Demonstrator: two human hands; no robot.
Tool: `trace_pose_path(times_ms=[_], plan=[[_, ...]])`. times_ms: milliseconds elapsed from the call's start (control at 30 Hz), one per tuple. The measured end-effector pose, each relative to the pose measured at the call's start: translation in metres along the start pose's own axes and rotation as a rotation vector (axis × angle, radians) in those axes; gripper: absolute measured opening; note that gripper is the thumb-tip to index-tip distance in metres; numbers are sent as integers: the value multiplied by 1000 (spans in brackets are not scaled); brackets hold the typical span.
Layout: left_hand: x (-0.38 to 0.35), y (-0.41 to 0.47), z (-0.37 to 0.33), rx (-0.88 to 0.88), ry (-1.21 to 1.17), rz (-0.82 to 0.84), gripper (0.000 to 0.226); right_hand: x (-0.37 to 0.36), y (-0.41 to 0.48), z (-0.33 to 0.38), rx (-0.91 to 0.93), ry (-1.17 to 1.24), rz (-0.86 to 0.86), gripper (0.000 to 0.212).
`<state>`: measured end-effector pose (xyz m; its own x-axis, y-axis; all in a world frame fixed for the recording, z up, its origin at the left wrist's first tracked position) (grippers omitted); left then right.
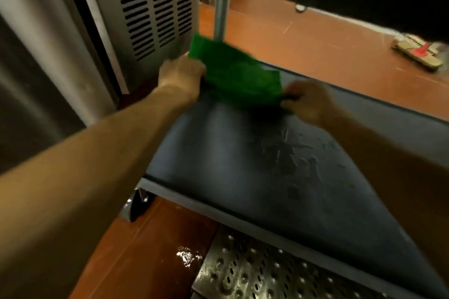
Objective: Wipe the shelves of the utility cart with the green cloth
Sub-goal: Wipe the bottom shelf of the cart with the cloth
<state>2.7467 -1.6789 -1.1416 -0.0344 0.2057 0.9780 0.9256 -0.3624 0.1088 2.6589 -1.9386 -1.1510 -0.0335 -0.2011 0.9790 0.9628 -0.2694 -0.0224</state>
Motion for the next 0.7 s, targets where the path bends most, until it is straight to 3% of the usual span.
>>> trace_pose_path(times_ms=[100, 233, 300, 467, 700], plan=[[-50, -26, 13, 55, 87, 239, 37, -56, -39, 13, 11, -10, 171, 52], [-55, -30, 29, -33, 94, 184, 46, -55, -22, 12, 93, -206, 42, 69], [-56, -32, 34, -69, 99, 147, 42, -62, -23, 16, 132, -321, 67, 63], [-51, -39, 31, -110, 86, 85, 28, -62, -24, 12, 123, -193, -25, 41], [-35, -63, 19, -144, 116, 101, 22, -63, -43, 13, 159, -113, -124, 38]])
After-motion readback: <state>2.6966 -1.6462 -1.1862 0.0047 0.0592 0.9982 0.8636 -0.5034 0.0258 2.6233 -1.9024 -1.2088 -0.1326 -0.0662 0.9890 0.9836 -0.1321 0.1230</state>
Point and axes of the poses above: each hand's wrist, its own y-axis towards the middle knuckle, its own x-axis out of the back of the hand, z = x × y, the point moved 4 cm from there along y, towards the middle knuckle, and after that the axes turned 9 degrees about -y, right-handed, at the moved point
